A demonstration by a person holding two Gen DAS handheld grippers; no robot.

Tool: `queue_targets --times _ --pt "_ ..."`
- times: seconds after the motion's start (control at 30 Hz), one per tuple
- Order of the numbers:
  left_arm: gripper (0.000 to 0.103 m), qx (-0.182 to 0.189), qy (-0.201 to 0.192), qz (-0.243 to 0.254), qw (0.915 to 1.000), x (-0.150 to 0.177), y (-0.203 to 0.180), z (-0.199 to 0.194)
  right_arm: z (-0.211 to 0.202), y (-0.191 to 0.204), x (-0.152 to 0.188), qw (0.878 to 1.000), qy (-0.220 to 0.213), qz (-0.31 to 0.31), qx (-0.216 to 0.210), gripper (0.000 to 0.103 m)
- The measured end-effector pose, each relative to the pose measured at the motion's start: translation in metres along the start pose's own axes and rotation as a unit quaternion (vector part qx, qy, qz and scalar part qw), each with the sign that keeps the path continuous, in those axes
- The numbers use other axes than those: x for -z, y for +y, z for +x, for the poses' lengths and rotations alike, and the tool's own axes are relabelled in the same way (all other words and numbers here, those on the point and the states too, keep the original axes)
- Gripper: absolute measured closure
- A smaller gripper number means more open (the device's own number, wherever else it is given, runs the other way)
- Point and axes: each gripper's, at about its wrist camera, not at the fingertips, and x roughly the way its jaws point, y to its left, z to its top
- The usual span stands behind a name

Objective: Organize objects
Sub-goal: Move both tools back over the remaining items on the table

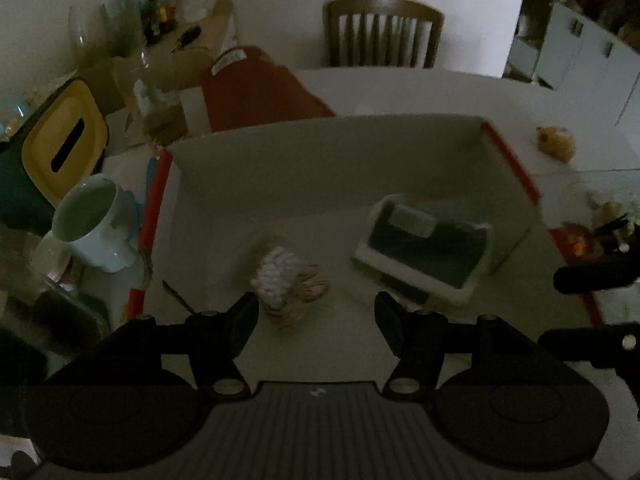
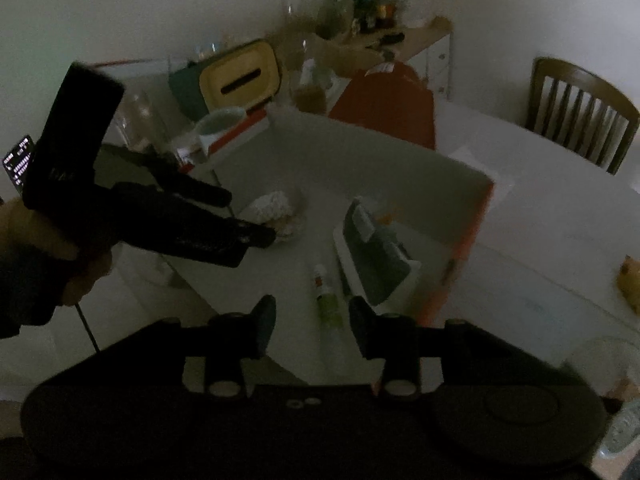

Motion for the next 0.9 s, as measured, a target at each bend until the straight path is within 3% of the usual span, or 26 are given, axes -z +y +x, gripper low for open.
queue_targets --times 0.2,0.33,0.47,0.63,0.9 --pt "0.040 0.007 -0.034 0.008 0.9994 0.009 -0.022 -0.030 -0.035 -0.012 0.021 1.000 -0.022 0.018 0.008 0.054" --pt "0.033 0.017 -0.053 0.007 0.9984 0.013 -0.039 -0.046 -0.054 -0.024 0.040 0.999 -0.031 0.033 0.020 0.053" --pt "0.032 0.026 -0.066 0.011 0.9974 0.016 -0.060 -0.057 -0.074 -0.039 0.059 0.997 -0.043 0.054 0.034 0.038" --pt "0.026 0.047 -0.065 0.010 0.9967 0.021 -0.092 -0.063 -0.098 -0.064 0.087 0.994 -0.052 0.082 0.048 0.028" --pt "0.021 0.070 -0.055 0.013 0.9960 0.028 -0.152 -0.060 -0.130 -0.111 0.130 0.989 -0.048 0.121 0.073 0.025"
